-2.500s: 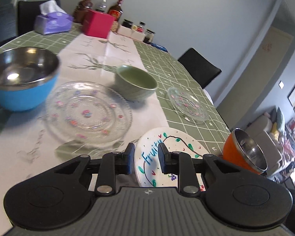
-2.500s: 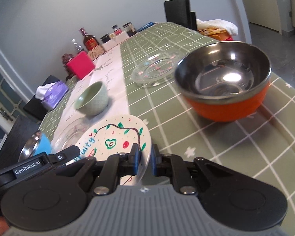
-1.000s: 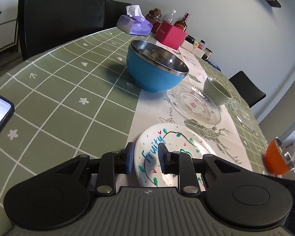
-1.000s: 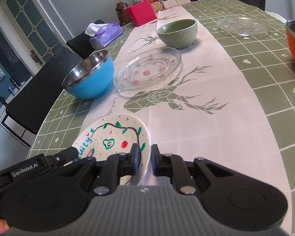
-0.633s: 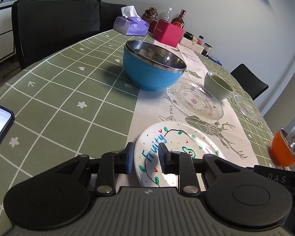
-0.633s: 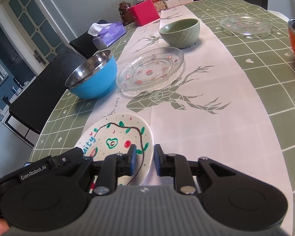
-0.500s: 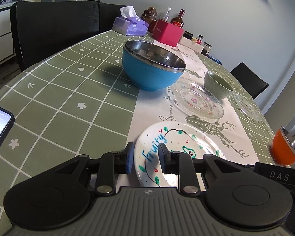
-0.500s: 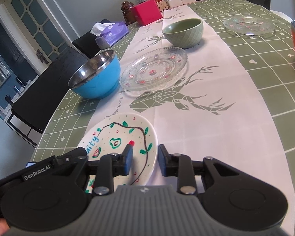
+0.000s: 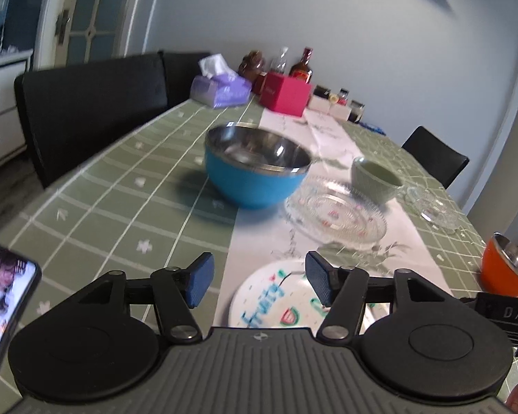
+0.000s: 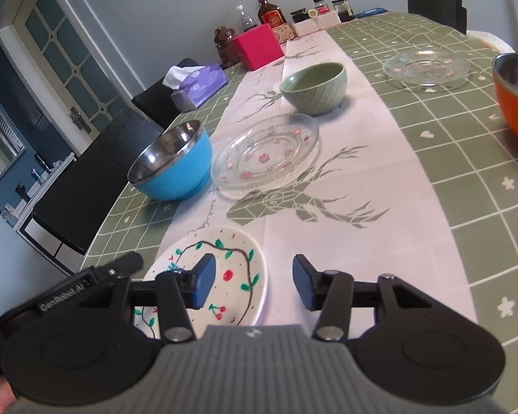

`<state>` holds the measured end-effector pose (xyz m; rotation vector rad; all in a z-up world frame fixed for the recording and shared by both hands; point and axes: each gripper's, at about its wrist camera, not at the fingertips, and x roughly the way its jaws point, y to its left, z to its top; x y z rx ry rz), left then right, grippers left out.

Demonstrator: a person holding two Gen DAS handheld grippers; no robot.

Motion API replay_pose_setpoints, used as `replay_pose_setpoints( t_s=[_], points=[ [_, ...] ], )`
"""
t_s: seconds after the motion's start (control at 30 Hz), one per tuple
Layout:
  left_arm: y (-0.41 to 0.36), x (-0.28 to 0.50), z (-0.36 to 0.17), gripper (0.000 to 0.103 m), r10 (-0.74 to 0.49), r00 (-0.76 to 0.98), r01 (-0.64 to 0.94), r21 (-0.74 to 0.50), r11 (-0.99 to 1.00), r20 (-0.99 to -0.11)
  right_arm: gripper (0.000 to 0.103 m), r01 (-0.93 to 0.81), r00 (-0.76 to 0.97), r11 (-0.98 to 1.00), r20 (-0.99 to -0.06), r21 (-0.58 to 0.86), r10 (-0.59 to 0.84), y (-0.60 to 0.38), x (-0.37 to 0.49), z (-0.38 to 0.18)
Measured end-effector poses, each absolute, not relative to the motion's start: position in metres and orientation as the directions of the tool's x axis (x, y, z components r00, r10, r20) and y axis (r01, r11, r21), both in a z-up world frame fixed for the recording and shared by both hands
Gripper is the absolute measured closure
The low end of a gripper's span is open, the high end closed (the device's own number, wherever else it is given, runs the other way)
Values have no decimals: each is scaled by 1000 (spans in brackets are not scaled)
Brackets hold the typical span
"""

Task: Organize plates and bowls
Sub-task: 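Open both grippers to release the 'Fruity' plate, then close both grippers on the rim of the large clear glass plate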

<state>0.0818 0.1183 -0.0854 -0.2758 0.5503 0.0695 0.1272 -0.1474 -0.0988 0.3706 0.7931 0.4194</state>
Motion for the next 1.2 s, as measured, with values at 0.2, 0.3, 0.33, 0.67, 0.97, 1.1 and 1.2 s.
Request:
replay_pose_setpoints(
  t_s=[0.2,0.3,0.33,0.67,0.97,1.1,1.2],
  points=[
    [101,98,-65,26,-113,850,-31,-263,964,-514,48,-211,649,873,-605,441,462,-159,133,-94],
    [93,111,-59,26,-164,835,11,-281,960,-525,45,-204,661,883,-606,423,443,-166,140,-89],
    [89,116,-58,26,-190,827,30,-295,955,-529,43,-201,667,887,-606,415,434,-169,142,-87],
    [67,166,-64,32,-293,770,100,-346,933,-567,40,-149,699,911,-611,384,372,-190,178,-80],
    [76,207,-91,53,-136,744,-69,-277,958,-655,55,-139,645,886,-638,443,421,-181,226,-98],
    [85,219,-98,54,-137,723,-118,-316,942,-677,55,-128,619,870,-647,476,445,-173,247,-108],
    [88,225,-102,54,-139,715,-132,-328,935,-685,55,-95,597,858,-661,504,455,-170,262,-119]
  ],
)
